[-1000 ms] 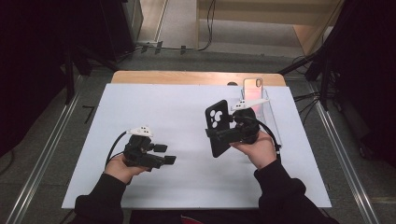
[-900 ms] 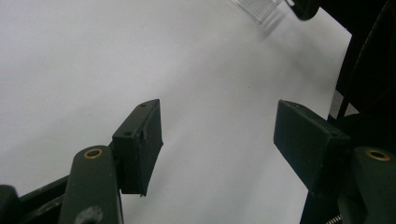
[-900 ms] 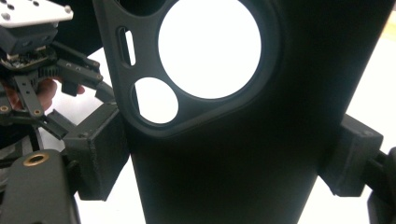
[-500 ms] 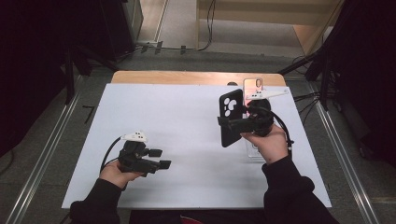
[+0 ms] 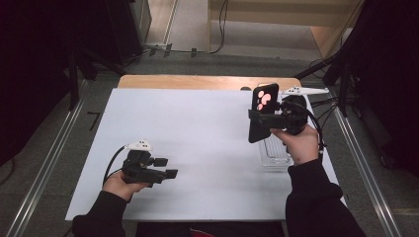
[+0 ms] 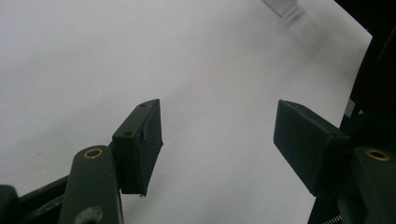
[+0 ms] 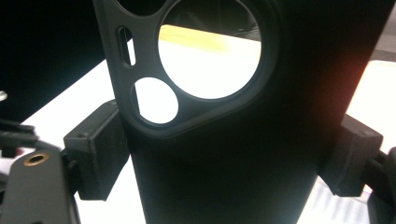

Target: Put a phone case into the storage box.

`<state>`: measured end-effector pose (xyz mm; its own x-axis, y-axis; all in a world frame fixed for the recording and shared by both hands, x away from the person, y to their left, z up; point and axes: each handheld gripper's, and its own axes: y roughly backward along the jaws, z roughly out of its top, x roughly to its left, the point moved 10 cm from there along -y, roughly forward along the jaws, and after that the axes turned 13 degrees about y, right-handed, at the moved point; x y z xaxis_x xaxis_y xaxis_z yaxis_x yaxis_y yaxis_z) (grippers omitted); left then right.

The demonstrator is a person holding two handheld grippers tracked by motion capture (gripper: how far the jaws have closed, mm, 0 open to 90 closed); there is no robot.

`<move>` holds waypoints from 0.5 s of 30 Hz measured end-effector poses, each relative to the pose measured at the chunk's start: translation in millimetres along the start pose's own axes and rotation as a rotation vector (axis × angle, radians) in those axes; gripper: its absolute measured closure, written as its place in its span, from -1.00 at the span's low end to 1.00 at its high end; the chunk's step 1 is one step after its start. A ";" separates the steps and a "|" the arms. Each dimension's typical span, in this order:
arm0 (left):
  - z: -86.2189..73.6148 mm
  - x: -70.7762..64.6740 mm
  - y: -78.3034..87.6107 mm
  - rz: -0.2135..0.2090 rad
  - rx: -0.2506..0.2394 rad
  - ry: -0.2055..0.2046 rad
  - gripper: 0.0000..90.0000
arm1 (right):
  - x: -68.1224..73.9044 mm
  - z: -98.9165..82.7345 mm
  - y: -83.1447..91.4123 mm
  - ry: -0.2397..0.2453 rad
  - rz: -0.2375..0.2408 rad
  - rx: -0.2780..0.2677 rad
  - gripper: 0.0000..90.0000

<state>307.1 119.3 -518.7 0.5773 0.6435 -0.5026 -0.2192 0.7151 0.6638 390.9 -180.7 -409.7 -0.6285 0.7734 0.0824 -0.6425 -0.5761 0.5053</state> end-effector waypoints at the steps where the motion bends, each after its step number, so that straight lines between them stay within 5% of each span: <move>1: -0.3 0.3 0.4 -0.001 0.000 0.001 -0.28 | -4.1 -0.6 0.7 -0.004 -0.014 0.001 -0.70; 15: -4.8 6.7 7.2 0.011 -0.013 0.027 -0.28 | -50.9 -6.6 1.2 -0.047 -0.120 -0.008 -0.70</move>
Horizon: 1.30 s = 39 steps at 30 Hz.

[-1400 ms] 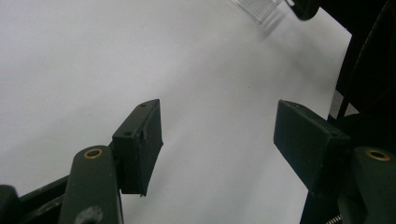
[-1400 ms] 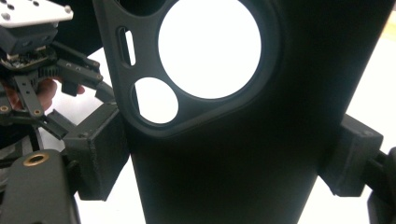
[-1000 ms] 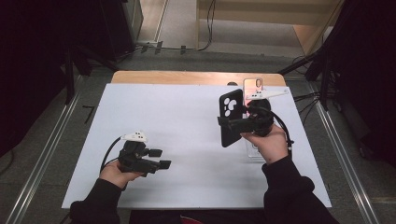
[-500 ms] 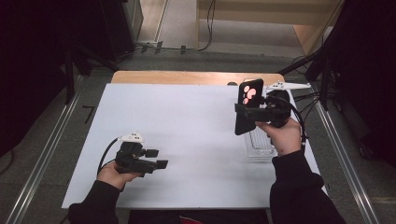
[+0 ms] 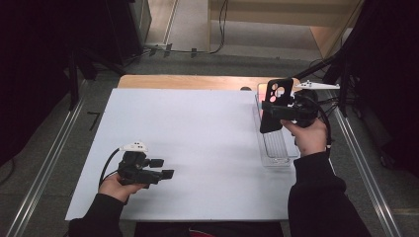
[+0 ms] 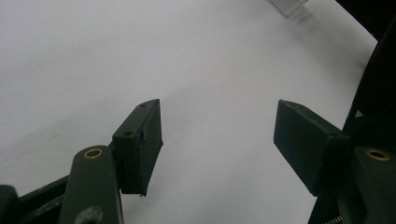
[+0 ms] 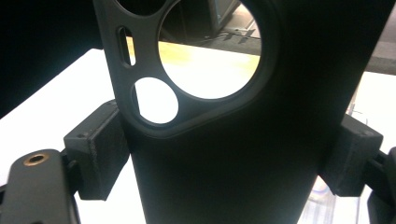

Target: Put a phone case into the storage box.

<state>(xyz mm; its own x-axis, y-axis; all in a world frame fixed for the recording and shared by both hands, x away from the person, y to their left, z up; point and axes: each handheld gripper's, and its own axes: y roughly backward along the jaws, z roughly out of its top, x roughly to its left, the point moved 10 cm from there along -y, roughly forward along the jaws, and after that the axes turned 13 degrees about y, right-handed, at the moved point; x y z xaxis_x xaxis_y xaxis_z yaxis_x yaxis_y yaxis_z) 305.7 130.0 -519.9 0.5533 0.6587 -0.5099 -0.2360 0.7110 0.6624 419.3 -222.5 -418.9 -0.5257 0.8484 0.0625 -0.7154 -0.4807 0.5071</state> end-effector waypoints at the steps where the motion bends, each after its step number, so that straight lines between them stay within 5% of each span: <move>1: -0.7 0.7 0.1 0.002 0.003 -0.002 -0.28 | -2.3 -0.3 -1.3 -0.007 -0.004 0.001 -0.70; 17: -5.1 2.9 1.3 0.013 0.006 0.003 -0.28 | -41.2 4.8 -23.0 -0.059 -0.080 0.003 -0.70; 39: -5.6 5.3 -0.2 0.015 0.001 0.017 -0.28 | -72.2 9.2 -52.4 -0.085 -0.146 0.016 -0.70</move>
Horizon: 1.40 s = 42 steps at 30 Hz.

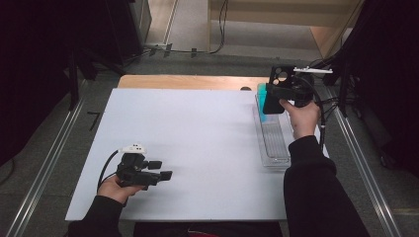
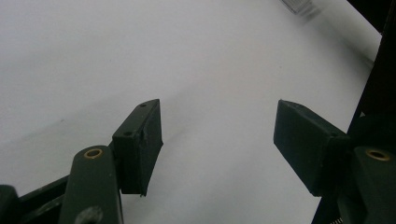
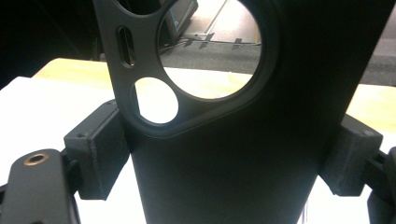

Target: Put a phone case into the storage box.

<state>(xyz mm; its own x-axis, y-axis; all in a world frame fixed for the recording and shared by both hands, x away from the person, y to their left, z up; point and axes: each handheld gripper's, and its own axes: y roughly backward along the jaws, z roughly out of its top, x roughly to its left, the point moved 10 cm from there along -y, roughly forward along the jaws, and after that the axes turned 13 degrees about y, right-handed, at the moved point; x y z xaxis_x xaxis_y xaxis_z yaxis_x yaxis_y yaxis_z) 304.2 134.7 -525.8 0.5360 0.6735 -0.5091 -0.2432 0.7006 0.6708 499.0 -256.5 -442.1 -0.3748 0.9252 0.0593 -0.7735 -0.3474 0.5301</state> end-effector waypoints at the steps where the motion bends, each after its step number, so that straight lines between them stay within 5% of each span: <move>1: 0.1 0.0 -0.2 0.000 -0.001 0.000 -0.28 | -1.0 -1.4 -2.3 -0.004 -0.001 0.004 -0.70; 23: 0.3 -0.2 0.3 0.000 0.004 -0.008 -0.28 | -0.7 -49.5 -36.5 -0.022 -0.053 0.118 -0.71; 42: 1.3 -1.3 -1.8 -0.002 0.005 -0.016 -0.28 | -4.3 -59.1 -58.2 0.010 -0.092 0.143 -0.71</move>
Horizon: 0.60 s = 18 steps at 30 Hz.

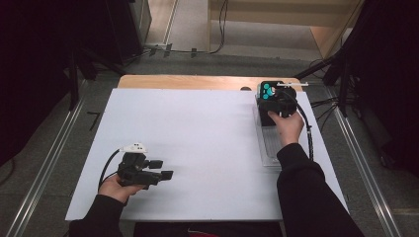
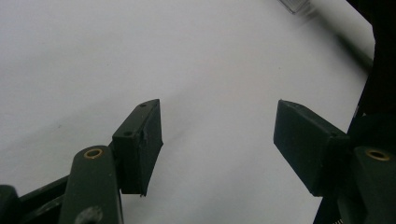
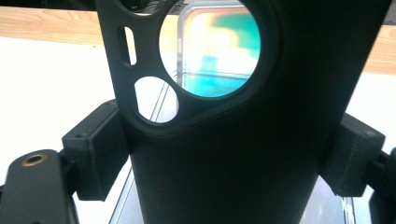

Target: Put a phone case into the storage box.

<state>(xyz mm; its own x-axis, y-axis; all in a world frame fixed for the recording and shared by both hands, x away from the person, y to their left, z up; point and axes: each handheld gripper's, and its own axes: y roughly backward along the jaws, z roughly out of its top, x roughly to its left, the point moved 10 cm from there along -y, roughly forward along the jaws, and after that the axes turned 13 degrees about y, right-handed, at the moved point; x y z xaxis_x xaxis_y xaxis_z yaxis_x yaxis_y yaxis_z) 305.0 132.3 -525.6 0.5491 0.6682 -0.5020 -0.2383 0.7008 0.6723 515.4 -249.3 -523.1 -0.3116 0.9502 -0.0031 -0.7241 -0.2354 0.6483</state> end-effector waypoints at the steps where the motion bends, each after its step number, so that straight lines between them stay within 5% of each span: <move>1: 0.0 0.0 0.0 0.000 0.000 0.000 -0.28 | -0.5 0.2 -0.8 -0.002 -0.001 -0.001 -0.71; 13: 0.5 -0.5 -0.8 -0.001 -0.002 0.003 -0.28 | -1.5 2.1 -9.6 0.027 -0.045 0.022 -0.73; 18: 0.8 -0.4 -0.1 -0.002 -0.005 0.001 -0.28 | -0.3 6.3 -7.7 0.011 -0.008 -0.009 -0.89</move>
<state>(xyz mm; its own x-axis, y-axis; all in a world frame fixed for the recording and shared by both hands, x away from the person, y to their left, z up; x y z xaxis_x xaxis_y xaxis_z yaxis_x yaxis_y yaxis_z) 305.4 131.8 -525.1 0.5488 0.6669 -0.5041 -0.2409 0.7036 0.6686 525.0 -246.5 -523.3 -0.3126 0.9497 -0.0170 -0.7324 -0.2296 0.6410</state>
